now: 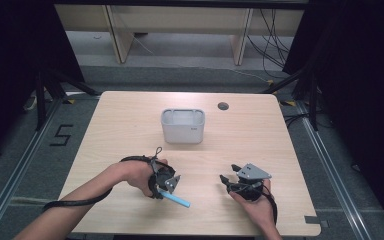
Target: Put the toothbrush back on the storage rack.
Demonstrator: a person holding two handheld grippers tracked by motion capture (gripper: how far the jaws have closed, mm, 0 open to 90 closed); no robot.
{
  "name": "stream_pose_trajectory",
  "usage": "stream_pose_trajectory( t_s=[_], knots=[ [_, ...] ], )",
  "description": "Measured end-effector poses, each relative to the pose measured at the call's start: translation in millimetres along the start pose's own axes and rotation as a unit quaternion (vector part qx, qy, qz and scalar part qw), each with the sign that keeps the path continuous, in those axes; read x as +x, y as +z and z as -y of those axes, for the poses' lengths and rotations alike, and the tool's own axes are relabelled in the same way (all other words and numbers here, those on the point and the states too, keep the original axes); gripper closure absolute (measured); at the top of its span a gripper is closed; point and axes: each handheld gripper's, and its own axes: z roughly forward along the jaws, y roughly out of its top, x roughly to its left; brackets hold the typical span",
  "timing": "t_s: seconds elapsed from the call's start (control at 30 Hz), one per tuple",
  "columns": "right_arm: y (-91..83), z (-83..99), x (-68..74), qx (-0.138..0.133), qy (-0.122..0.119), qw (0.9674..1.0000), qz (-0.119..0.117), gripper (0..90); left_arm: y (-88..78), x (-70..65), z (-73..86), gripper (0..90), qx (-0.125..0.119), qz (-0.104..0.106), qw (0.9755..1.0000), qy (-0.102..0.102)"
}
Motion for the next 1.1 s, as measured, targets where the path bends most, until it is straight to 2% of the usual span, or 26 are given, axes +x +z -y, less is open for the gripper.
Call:
stream_pose_trajectory(
  t_s=[0.13,0.23,0.27,0.3,0.33,0.37,0.57,0.6,0.7,0.83,0.87,0.93,1.1],
  knots=[
    [0.2,0.0,1.1,0.002,0.006,1.0000,-0.001,40.6,-1.2,0.6,3.2,63.2,0.004,0.004,1.0000,0.001],
    [0.6,-0.2,-0.1,0.000,-0.004,1.0000,-0.001,40.5,-1.7,1.1,5.8,63.6,0.008,0.005,1.0000,0.001],
    [0.3,0.0,1.8,0.003,0.008,1.0000,-0.002,40.6,-1.7,1.6,6.4,63.7,0.009,0.006,0.9999,0.001],
    [0.3,-0.1,1.2,0.003,0.005,1.0000,-0.001,40.5,-1.5,1.9,6.9,63.9,0.009,0.006,0.9999,-0.001],
    [0.0,-0.2,2.3,0.006,0.012,0.9999,-0.003,40.6,-1.1,2.6,7.2,64.2,0.008,0.006,0.9999,-0.002],
    [0.5,-0.5,0.4,0.002,-0.001,1.0000,-0.001,40.6,-0.8,3.1,7.3,64.7,0.008,0.006,1.0000,-0.002],
    [0.6,-0.4,1.5,0.004,0.006,1.0000,-0.005,40.4,1.5,6.5,7.0,67.2,0.009,0.013,0.9999,-0.002],
    [0.7,-0.6,0.4,0.001,-0.003,1.0000,-0.003,40.4,1.5,7.0,7.0,67.5,0.009,0.014,0.9999,-0.002],
    [0.7,-0.5,1.5,0.005,0.006,1.0000,-0.006,40.4,1.3,8.1,6.8,69.7,0.010,0.017,0.9998,-0.004],
    [0.9,-0.5,1.7,0.003,0.003,1.0000,-0.007,40.3,1.5,7.6,4.9,73.2,0.018,0.014,0.9998,0.001],
    [1.3,-0.3,1.4,0.002,0.000,1.0000,-0.007,40.3,1.8,5.4,2.6,74.5,0.025,0.009,0.9996,0.011],
    [1.4,-0.4,1.3,0.003,0.001,1.0000,-0.007,40.3,2.0,3.3,0.9,77.2,0.032,0.006,0.9993,0.017],
    [1.5,-0.8,1.5,0.004,-0.004,1.0000,-0.004,40.3,1.9,1.2,-1.4,78.5,0.042,0.004,0.9988,0.023]
  ],
)
